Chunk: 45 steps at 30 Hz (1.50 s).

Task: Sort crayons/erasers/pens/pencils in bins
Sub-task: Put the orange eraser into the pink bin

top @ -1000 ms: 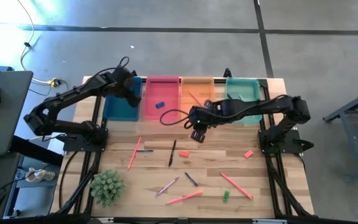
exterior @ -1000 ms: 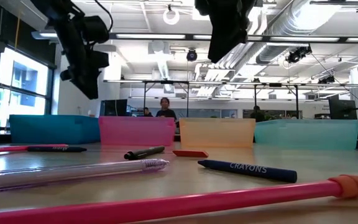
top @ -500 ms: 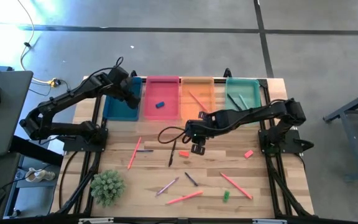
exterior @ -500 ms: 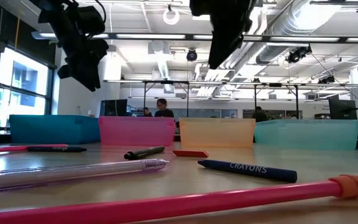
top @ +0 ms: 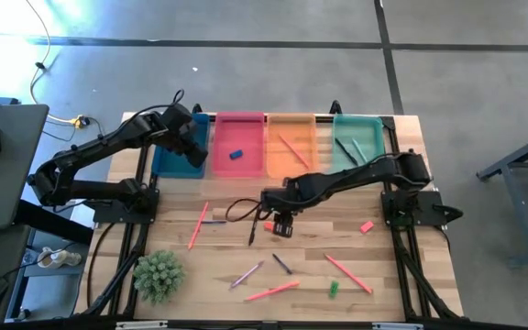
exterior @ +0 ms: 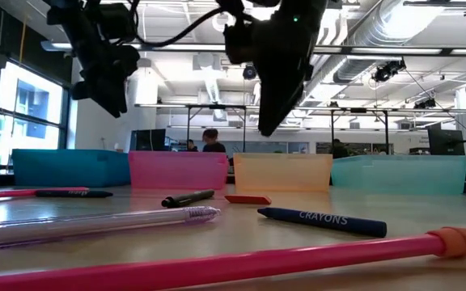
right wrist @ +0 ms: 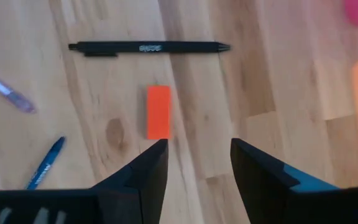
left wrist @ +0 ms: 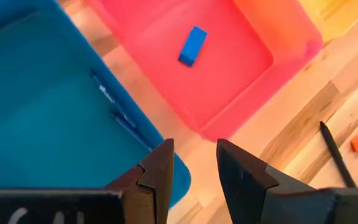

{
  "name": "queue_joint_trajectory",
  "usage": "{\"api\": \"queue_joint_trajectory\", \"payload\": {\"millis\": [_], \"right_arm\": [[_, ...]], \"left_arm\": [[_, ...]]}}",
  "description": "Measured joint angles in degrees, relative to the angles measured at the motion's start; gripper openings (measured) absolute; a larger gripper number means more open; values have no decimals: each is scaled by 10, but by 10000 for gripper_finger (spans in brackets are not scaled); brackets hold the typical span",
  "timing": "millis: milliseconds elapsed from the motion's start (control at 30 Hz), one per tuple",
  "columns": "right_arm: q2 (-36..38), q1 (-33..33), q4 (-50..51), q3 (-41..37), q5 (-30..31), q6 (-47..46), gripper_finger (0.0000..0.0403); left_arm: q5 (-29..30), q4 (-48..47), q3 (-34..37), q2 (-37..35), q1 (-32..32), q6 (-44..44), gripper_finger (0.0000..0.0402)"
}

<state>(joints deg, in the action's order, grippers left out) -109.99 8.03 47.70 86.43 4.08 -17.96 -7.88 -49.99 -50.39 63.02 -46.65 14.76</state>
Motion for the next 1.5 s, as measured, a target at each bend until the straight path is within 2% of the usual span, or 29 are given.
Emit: {"api": "queue_joint_trajectory", "payload": {"millis": [300,533,767,1267,1367,1500], "right_arm": [[-39,26,-61,0,0,3,167],[-72,35,-61,0,21,30,172],[-87,34,-73,0,20,15,185],[-126,32,-72,2,0,-2,186],[-130,32,-71,3,-4,-2,177],[-131,32,-71,2,-7,-2,142]], "left_arm": [[17,-12,0,0,12,27,110],[36,-12,0,0,22,31,110],[47,-12,0,0,25,33,110],[49,-11,0,0,25,41,110],[58,-12,0,1,25,42,110],[58,-12,0,1,25,42,110]]}}
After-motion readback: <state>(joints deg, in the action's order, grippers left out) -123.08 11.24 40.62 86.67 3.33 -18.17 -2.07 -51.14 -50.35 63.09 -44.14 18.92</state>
